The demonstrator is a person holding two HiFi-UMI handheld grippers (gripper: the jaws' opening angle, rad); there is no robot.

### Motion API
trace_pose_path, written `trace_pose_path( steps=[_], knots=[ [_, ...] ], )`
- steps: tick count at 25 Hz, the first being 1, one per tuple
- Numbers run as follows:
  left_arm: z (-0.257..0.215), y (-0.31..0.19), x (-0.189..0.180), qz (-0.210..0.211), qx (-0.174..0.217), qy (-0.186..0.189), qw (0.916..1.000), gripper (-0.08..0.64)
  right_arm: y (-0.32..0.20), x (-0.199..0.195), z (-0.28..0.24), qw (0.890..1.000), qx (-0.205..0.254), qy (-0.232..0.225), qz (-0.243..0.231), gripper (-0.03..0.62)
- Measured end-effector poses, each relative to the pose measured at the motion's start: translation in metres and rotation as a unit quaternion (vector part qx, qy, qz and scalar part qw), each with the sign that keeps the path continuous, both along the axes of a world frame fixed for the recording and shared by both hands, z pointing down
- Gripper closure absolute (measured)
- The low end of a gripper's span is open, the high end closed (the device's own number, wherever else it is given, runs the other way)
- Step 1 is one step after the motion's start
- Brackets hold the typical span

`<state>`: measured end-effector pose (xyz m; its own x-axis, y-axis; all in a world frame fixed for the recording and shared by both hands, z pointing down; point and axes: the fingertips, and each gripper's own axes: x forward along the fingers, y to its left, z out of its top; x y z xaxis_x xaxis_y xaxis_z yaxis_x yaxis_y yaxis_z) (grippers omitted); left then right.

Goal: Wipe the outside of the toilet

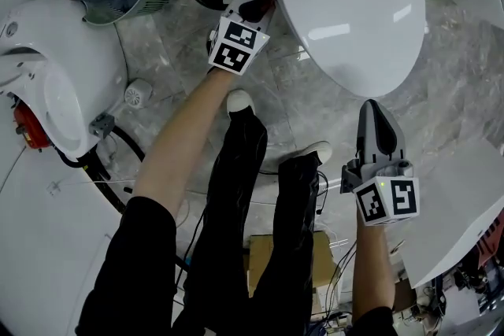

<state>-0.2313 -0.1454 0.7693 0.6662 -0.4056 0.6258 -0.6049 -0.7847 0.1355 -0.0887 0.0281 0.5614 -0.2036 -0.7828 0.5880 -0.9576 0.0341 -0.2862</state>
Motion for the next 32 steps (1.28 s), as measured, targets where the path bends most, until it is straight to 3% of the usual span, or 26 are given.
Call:
trace_pose_path(
  steps=[18,32],
  knots=[
    [-0.004,0.083,0.031,0.006,0.010,-0.027,0.9996,0.500,0.059,0.047,0.001,1.000,0.013,0.011,0.017,0.589],
    [0.003,0.174,0.088,-0.003,-0.010,-0.032,0.9994,0.500,0.132,0.104,0.005,0.999,0.006,0.008,0.043,0.589]
  ],
)
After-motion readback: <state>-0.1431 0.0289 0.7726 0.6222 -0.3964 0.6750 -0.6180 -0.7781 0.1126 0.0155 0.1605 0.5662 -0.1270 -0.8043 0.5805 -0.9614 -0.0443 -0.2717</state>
